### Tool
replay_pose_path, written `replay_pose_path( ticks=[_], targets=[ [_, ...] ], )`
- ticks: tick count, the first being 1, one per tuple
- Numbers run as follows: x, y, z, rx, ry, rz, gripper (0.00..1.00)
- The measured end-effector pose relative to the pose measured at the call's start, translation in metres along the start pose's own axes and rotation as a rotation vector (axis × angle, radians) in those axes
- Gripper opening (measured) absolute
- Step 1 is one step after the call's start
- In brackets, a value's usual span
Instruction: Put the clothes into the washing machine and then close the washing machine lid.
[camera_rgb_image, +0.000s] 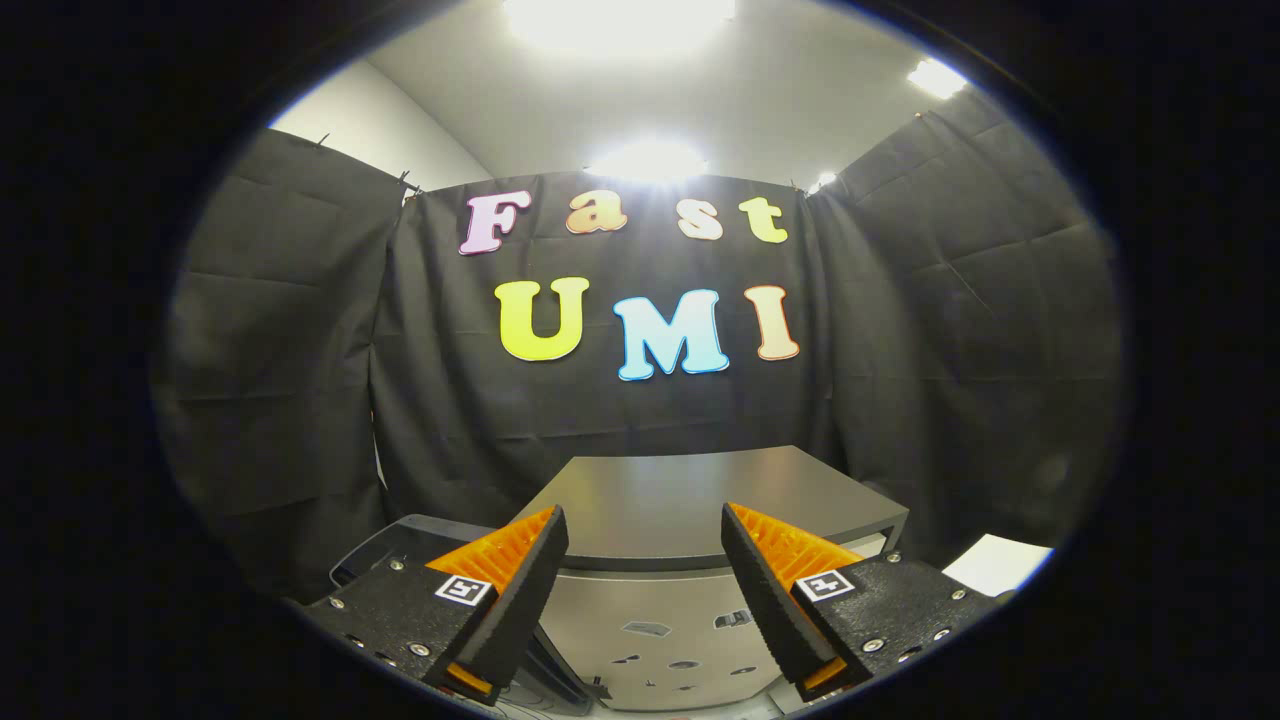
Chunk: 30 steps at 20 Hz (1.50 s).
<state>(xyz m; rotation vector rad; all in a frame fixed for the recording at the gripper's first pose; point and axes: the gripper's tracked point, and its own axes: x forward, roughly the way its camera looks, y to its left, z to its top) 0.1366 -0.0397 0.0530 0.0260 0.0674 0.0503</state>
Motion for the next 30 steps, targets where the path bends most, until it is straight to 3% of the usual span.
replay_pose_path(
  ticks=[12,30],
  targets=[
    [-0.009,-0.002,0.004,-0.02,-0.009,0.035,0.95],
    [-0.03,0.016,0.009,0.004,-0.039,-0.007,0.95]
  ],
)
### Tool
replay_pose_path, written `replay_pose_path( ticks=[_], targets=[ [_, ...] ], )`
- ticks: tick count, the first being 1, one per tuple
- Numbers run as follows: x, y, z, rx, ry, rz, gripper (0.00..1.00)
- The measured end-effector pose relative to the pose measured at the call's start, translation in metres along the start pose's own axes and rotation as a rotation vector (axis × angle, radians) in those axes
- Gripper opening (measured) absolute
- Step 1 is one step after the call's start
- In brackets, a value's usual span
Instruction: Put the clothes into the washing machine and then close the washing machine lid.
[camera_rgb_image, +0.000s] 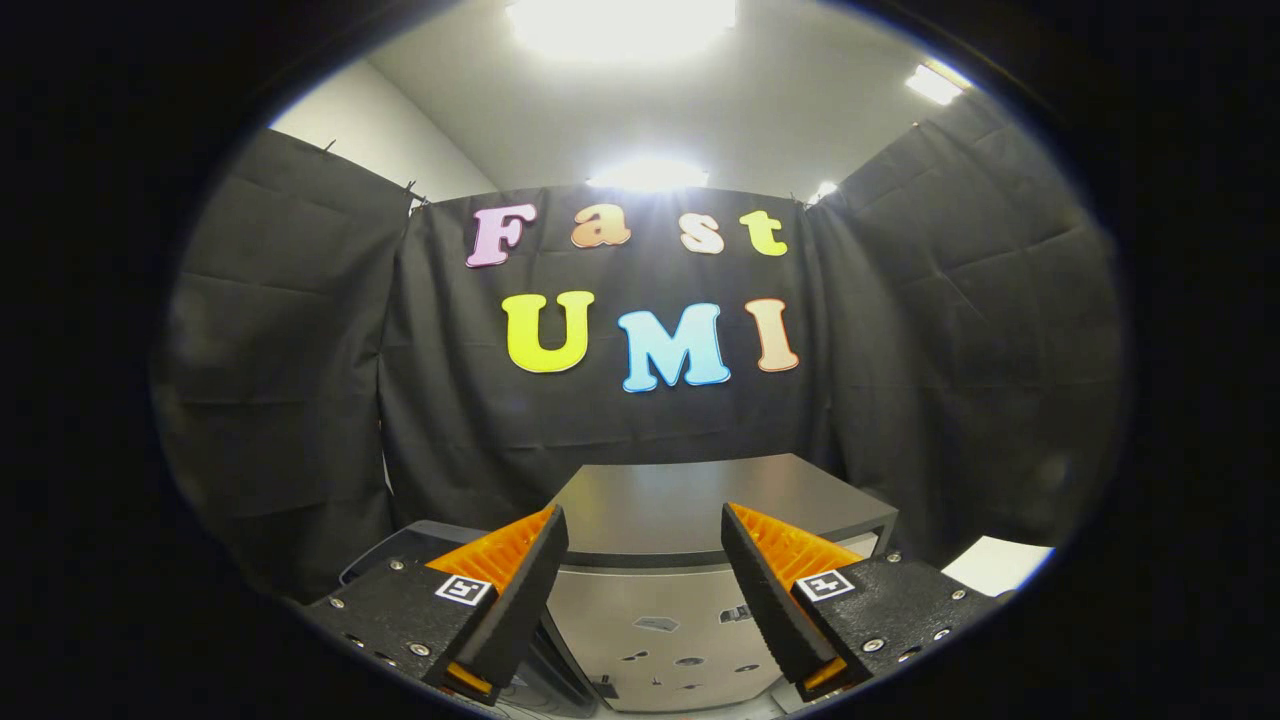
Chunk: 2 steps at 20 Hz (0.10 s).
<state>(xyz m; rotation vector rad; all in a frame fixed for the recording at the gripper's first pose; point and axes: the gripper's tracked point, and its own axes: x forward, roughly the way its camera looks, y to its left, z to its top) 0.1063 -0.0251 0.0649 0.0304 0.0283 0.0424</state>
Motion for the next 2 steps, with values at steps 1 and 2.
replay_pose_path(
  ticks=[1,2],
  targets=[
    [-0.0021,-0.0005,0.0005,0.001,-0.001,-0.005,0.95],
    [-0.0034,-0.0014,0.0014,0.0,-0.004,-0.01,0.95]
  ],
)
